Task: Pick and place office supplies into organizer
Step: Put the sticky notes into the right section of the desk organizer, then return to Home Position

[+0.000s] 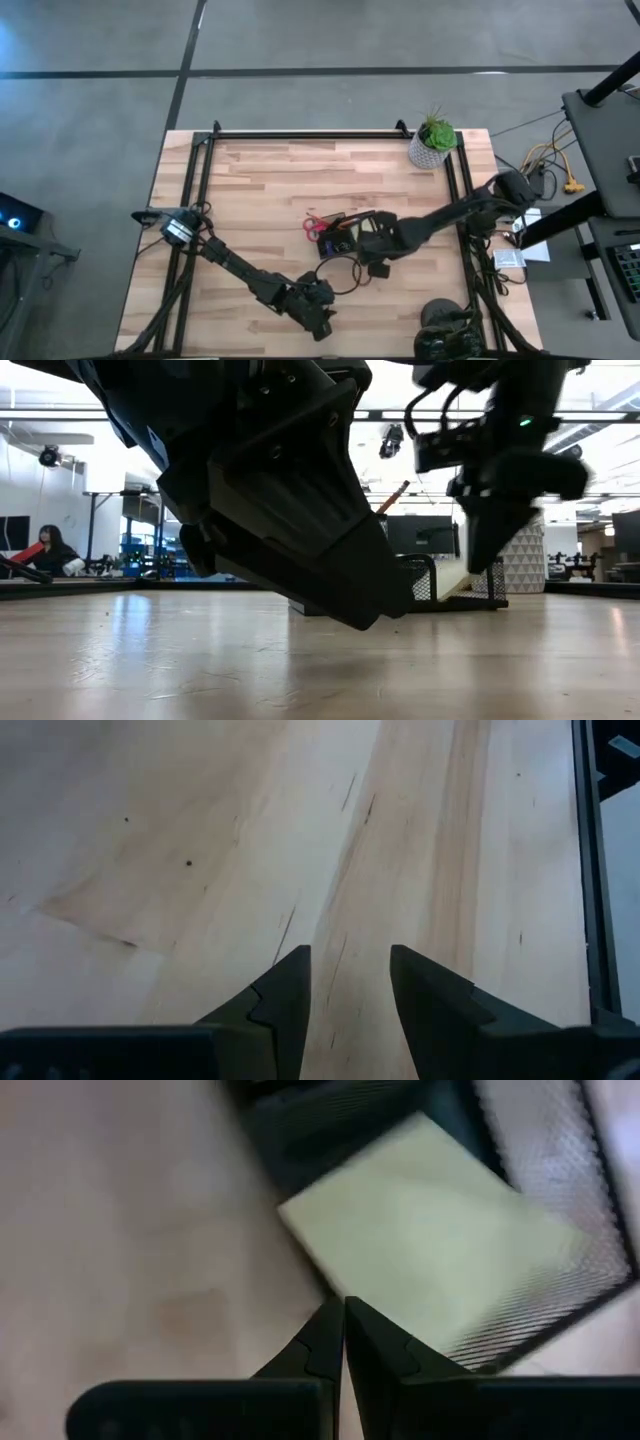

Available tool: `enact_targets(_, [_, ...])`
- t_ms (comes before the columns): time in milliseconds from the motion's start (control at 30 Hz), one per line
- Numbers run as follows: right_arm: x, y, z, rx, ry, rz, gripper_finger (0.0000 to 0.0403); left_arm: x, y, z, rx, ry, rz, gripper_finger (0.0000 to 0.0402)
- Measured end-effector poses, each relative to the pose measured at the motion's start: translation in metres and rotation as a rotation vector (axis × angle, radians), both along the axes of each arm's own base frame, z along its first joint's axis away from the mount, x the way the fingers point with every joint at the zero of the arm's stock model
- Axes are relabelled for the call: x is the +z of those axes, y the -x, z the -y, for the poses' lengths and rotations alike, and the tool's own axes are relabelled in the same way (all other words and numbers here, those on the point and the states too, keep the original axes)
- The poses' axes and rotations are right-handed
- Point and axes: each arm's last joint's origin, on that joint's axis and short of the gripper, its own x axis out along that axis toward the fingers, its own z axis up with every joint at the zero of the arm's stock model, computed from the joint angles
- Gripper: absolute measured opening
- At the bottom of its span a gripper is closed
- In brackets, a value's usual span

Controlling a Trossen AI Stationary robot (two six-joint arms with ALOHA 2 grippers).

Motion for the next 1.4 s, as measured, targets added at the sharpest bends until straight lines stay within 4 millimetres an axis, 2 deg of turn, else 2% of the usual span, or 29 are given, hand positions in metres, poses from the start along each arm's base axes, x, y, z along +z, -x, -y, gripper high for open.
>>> enact_targets(167, [0.001, -0.004, 0.012, -0.067, -0.005, 0.014, 0.0009, 0.0, 0.0, 0.0, 0.002, -0.002, 0.001, 0.0123])
enact_targets(333, [0.005, -0.006, 0.011, -0.069, -0.018, 0.056, 0.0009, 0.0, 0.0, 0.0, 0.009, -0.005, 0.004, 0.0123])
enact_targets(467, [0.019, 0.0, 0.001, -0.048, -0.042, 0.114, 0.0009, 0.001, -0.001, -0.001, 0.012, 0.002, 0.012, 0.0123])
enact_targets(600, [0.043, 0.009, -0.013, -0.047, -0.045, 0.241, 0.0009, 0.008, -0.005, -0.007, 0.029, 0.014, 0.03, 0.0123])
enact_targets(700, [0.068, 0.023, -0.018, -0.064, -0.069, 0.346, 0.0009, 0.04, -0.008, -0.026, 0.06, 0.031, 0.074, 0.0123])
enact_targets(800, [0.101, 0.043, -0.019, -0.072, -0.142, 0.463, 0.0009, 0.091, -0.002, -0.05, 0.069, 0.027, 0.187, 0.0123])
enact_targets(967, [0.15, 0.085, -0.013, -0.09, -0.284, 0.661, 0.0009, 0.168, 0.028, -0.08, 0.124, -0.051, 0.369, 0.0123])
enact_targets(1067, [0.175, 0.111, -0.007, -0.117, -0.369, 0.789, 0.0009, 0.203, 0.049, -0.089, 0.167, -0.015, 0.468, 0.0123])
enact_targets(1200, [0.195, 0.135, -0.003, -0.067, -0.448, 0.905, 0.0009, 0.226, 0.069, -0.087, 0.079, -0.061, 0.545, 0.0123])
enact_targets(1367, [0.208, 0.155, 0.01, -0.171, -0.556, 0.981, 0.0009, 0.233, 0.076, -0.083, 0.042, -0.066, 0.575, 0.0123])
enact_targets(1400, [0.209, 0.158, 0.01, -0.135, -0.548, 0.987, 0.0009, 0.233, 0.075, -0.083, 0.034, -0.068, 0.581, 0.0123])
